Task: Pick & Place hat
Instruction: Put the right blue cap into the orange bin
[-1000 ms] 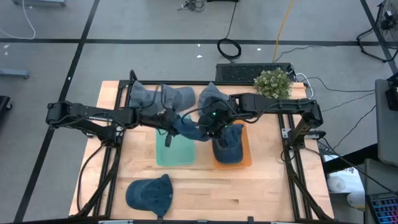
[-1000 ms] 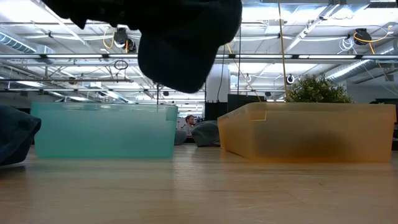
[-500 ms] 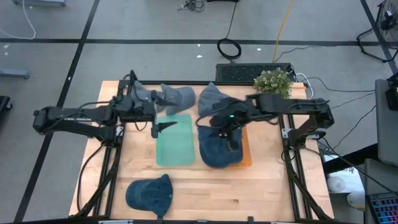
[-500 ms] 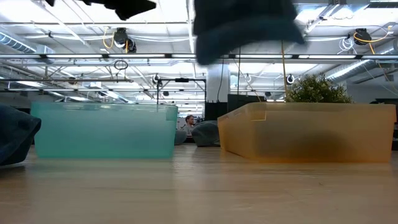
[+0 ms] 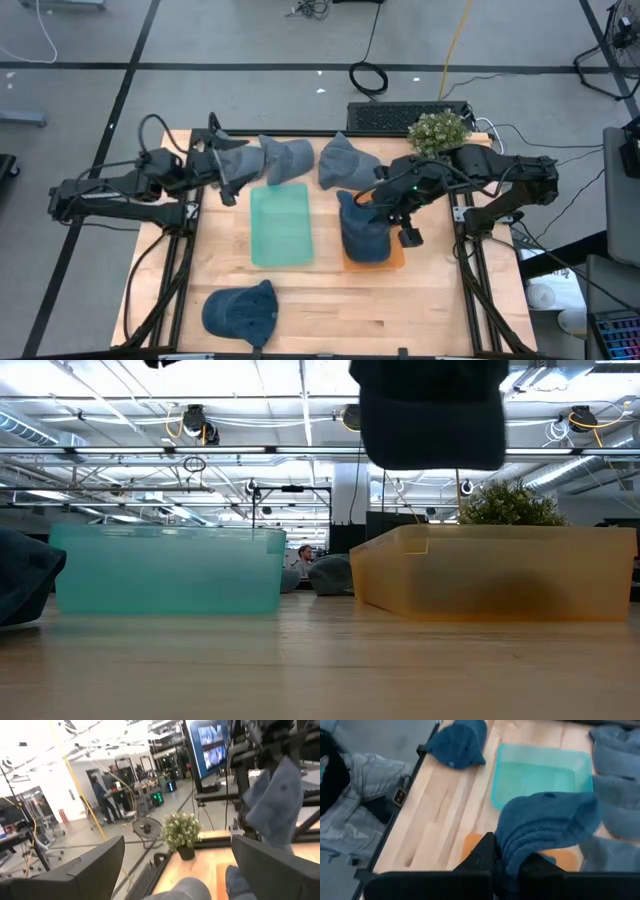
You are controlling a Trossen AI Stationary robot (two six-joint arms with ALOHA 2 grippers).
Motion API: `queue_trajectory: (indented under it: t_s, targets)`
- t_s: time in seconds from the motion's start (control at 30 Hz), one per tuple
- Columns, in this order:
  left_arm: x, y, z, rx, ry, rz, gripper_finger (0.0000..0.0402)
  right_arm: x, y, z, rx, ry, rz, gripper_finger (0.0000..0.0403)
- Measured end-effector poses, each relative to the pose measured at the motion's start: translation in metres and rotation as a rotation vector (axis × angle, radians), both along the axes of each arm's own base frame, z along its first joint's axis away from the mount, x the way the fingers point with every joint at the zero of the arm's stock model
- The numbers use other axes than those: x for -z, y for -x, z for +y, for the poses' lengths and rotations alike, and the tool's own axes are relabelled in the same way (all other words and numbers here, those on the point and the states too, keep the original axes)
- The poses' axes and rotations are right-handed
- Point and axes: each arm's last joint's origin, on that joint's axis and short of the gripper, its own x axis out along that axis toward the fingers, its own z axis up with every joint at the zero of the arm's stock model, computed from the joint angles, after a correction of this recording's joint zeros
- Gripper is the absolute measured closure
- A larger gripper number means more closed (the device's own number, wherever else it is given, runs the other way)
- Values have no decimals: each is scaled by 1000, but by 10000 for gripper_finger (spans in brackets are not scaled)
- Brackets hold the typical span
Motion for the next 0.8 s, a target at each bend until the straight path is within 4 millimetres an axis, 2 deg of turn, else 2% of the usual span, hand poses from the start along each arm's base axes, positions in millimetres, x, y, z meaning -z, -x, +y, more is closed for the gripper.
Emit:
queue_trajectory:
  t_s: [0.2,0.6,0.8]
  targets:
    - [-2,3,0,0,1,-16,25,4,4,0,-23,25,51,397]
    - [3,-5,0,1,5,19,25,6,6,-1,-55,48,71,397]
    - [3,-6,0,1,3,25,25,24,10,0,-58,45,87,397]
